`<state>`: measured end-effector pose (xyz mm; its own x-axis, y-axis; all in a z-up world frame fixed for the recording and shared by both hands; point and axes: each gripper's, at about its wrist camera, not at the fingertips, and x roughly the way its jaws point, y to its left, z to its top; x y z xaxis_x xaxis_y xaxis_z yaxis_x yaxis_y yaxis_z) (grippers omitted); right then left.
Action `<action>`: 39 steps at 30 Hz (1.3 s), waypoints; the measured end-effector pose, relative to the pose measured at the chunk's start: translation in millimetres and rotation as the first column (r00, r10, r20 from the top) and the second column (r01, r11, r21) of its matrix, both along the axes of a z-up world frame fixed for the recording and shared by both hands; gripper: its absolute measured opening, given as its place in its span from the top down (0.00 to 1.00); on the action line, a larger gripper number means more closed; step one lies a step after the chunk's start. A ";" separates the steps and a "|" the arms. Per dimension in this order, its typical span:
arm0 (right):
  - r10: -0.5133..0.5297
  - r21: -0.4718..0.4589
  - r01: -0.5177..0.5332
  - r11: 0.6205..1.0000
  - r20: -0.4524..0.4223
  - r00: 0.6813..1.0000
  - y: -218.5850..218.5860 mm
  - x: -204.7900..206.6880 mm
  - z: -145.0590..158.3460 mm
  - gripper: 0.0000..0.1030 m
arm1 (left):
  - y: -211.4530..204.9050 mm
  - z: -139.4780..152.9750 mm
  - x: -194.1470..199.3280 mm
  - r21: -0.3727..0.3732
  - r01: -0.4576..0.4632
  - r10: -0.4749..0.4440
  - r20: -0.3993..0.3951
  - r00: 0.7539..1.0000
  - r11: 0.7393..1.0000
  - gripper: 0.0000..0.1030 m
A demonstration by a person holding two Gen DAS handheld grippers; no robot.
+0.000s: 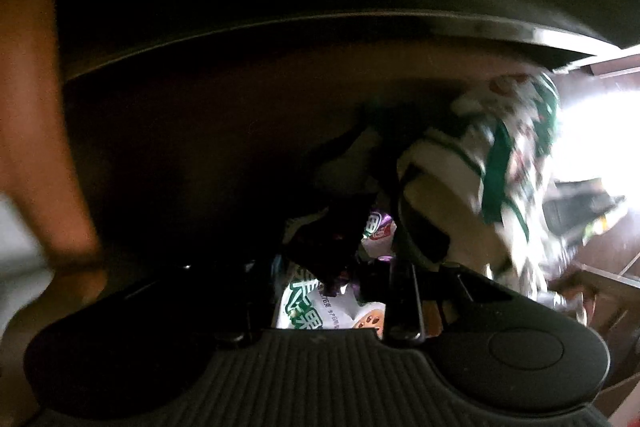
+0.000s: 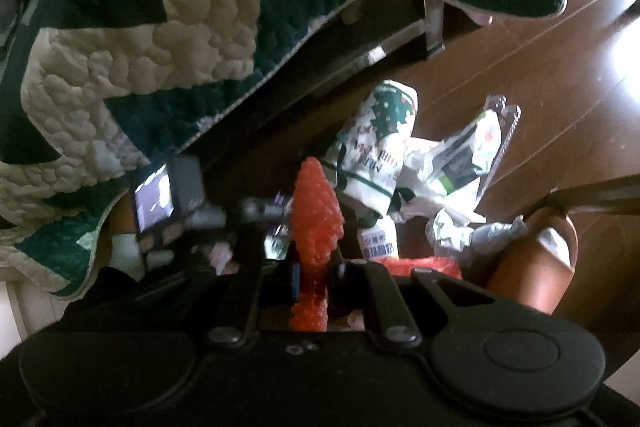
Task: Collect trash
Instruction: 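Grasp the purple snack wrapper with the left gripper while the right gripper holds the mesh, then carry both items to the green bin and open both grippers over it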
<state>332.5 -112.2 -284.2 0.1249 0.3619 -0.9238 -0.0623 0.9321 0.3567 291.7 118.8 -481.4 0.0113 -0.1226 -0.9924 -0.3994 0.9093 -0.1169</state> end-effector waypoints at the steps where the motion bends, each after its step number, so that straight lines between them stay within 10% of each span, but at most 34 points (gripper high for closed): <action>1: 0.002 0.002 -0.002 1.000 0.007 1.000 0.0 0.1 1.6 0.89 | -1.6 10.9 -6.9 0.017 0.005 -0.005 0.003 1.000 1.000 0.70; 13: 0.051 0.057 -0.062 0.996 0.172 0.984 5.5 -28.6 52.8 0.91 | -7.6 168.8 -45.2 0.116 0.010 -0.032 0.183 0.983 0.993 0.70; 21: 0.095 0.067 -0.125 0.990 0.341 0.935 -14.6 -69.4 138.2 0.91 | -32.6 290.0 -67.4 0.121 0.030 -0.075 0.391 0.918 0.992 0.70; 39: 0.057 -0.029 -0.051 0.998 0.707 0.705 -155.9 -135.9 351.1 0.91 | -170.5 533.7 -73.0 0.212 0.218 -0.303 0.732 0.610 0.953 0.69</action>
<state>196.6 -268.1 67.0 0.7231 0.3827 -0.5750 -0.3441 0.9214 0.1806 218.7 -51.7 52.3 0.7362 -0.1507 -0.6597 0.0441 0.9835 -0.1753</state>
